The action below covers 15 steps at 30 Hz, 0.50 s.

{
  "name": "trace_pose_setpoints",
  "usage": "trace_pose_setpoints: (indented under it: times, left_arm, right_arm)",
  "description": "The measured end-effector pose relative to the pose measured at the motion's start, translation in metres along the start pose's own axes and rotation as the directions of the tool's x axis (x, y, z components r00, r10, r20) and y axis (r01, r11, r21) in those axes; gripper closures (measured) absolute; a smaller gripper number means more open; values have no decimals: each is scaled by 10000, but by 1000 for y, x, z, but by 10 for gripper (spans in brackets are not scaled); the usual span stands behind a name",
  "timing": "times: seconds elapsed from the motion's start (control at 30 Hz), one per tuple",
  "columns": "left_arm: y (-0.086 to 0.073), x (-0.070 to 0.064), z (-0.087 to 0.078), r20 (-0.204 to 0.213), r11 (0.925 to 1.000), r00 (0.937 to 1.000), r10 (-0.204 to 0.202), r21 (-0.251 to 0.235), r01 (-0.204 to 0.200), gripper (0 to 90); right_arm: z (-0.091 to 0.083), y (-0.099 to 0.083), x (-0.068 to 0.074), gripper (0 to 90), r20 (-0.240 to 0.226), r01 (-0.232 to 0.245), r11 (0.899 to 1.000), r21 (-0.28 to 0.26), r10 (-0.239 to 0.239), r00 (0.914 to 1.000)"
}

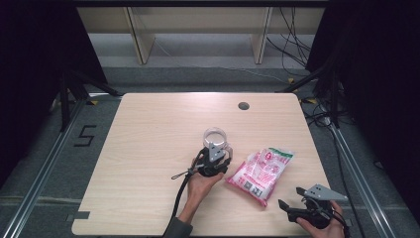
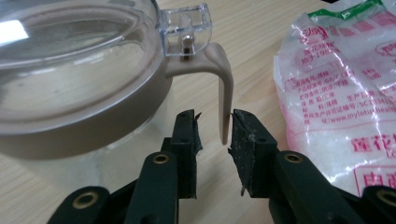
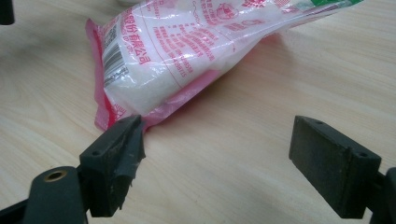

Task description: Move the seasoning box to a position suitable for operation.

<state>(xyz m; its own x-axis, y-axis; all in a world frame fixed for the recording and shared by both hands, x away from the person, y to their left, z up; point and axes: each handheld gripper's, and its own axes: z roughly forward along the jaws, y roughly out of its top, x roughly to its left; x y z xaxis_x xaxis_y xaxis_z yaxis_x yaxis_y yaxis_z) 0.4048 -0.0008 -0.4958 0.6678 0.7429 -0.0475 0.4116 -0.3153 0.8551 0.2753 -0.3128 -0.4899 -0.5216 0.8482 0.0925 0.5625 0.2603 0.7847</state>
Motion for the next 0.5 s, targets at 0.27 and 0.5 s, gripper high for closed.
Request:
trace_pose_setpoints:
  times: [0.27, 0.5]
  left_arm:
    - [8, -3, 17, 39, 10000, 10000, -84, 13, 84, 741]
    - [11, -7, 26, -349, 9999, 9993, 153, 6, -153, 835]
  right_arm:
    - [0, 0, -1, 188, 74, 175, 9998, -17, -175, 9998]
    - [1, 0, -2, 188, 67, 248, 9997, -34, -247, 9997]
